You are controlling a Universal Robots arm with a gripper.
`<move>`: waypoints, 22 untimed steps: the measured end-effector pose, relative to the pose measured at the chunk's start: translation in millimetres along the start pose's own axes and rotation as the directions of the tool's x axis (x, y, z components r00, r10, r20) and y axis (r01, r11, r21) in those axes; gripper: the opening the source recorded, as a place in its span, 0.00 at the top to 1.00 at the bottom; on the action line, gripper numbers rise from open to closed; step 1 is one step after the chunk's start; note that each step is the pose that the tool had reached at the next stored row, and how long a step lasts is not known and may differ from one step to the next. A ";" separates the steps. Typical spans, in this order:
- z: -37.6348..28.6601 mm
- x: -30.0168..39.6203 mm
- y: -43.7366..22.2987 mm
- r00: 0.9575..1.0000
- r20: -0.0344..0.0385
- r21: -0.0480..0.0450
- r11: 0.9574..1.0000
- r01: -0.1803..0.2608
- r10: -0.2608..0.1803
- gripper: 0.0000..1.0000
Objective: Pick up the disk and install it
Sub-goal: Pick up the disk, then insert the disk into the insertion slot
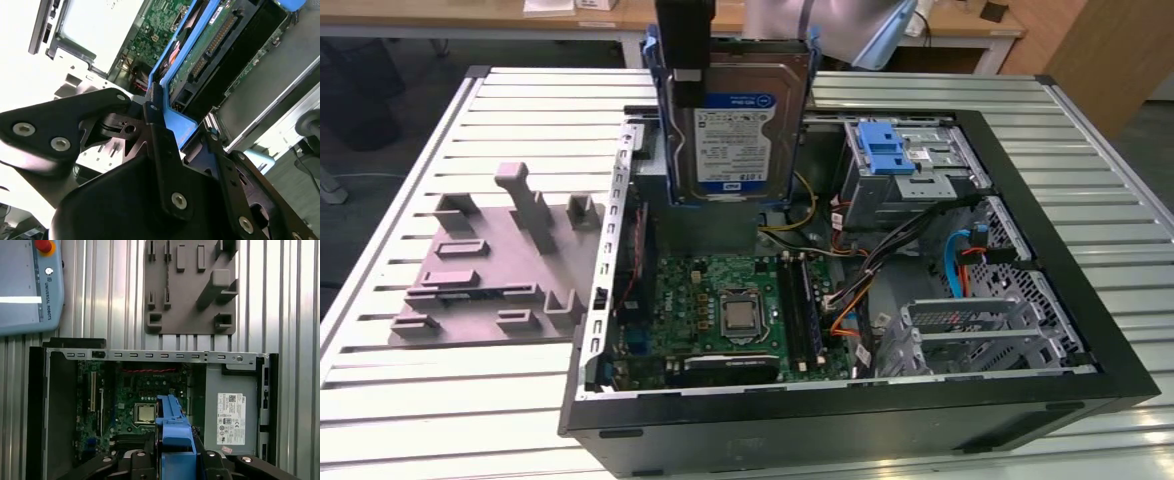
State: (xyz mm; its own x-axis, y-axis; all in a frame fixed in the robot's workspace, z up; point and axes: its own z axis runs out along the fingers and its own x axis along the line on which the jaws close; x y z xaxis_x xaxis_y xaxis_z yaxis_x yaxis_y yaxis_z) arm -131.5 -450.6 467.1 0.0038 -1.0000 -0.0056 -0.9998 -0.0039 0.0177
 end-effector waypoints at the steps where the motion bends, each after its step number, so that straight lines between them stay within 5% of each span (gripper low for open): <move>1: 0.1 0.1 -1.8 1.000 0.000 0.000 1.000 0.000 0.000 0.64; 10: 0.4 1.2 -20.0 1.000 0.000 0.000 1.000 0.000 0.000 0.64; 22: 0.4 1.2 -20.3 1.000 0.000 0.000 1.000 0.000 0.000 0.64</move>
State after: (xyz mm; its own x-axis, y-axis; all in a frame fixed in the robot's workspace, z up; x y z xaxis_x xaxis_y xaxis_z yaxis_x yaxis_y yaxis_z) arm -111.2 -451.7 466.3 0.0036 -1.0000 -0.0060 -0.9998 -0.0037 0.0177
